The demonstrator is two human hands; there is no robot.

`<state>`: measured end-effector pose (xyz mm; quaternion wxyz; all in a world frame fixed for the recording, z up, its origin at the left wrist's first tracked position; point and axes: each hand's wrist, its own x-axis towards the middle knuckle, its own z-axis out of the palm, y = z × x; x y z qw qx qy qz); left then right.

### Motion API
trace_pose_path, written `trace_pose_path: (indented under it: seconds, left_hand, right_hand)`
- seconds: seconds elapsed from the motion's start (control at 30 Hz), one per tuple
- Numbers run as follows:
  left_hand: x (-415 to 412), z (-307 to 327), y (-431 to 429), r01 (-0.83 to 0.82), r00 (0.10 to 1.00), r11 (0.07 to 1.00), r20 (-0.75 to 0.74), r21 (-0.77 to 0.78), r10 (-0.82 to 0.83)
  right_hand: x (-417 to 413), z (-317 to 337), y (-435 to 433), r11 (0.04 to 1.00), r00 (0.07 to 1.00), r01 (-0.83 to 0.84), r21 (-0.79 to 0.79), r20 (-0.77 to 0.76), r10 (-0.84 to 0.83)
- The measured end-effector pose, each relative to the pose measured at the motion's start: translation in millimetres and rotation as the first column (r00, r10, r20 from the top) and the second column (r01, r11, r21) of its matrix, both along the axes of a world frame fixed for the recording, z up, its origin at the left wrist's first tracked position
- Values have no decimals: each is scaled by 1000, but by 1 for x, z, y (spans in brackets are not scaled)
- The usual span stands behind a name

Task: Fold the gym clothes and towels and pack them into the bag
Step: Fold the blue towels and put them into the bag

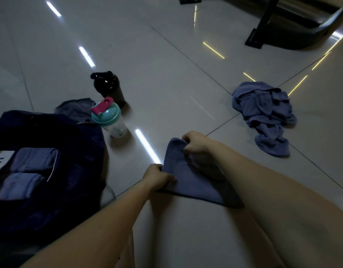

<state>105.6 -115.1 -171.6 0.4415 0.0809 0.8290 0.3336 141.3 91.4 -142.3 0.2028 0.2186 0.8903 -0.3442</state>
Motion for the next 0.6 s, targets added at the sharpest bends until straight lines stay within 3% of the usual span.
trace_pose_path:
  seconds: [0.07,0.17,0.27,0.37,0.5,0.6]
  left_hand:
    - [-7,20,6,3,1000,997,16,82,-4]
    - [-21,48,19,-1,995,984,-98,180,19]
    - [-34,85,40,-2,987,950,-155,313,53]
    - [-38,127,61,25,969,880,-229,474,96]
    - [-34,168,78,104,933,764,-328,637,146]
    - [-26,178,77,197,898,738,-420,645,128]
  right_hand:
    - [11,19,13,998,997,47,-43,-65,-49]
    - [30,49,31,974,961,174,-141,-189,-200]
    - [51,80,48,907,881,282,-312,-291,-374]
    - [68,114,65,863,777,338,-375,-406,-481]
    - [86,153,76,843,669,356,-403,-520,-531]
    - [102,164,68,870,666,340,-358,-562,-491]
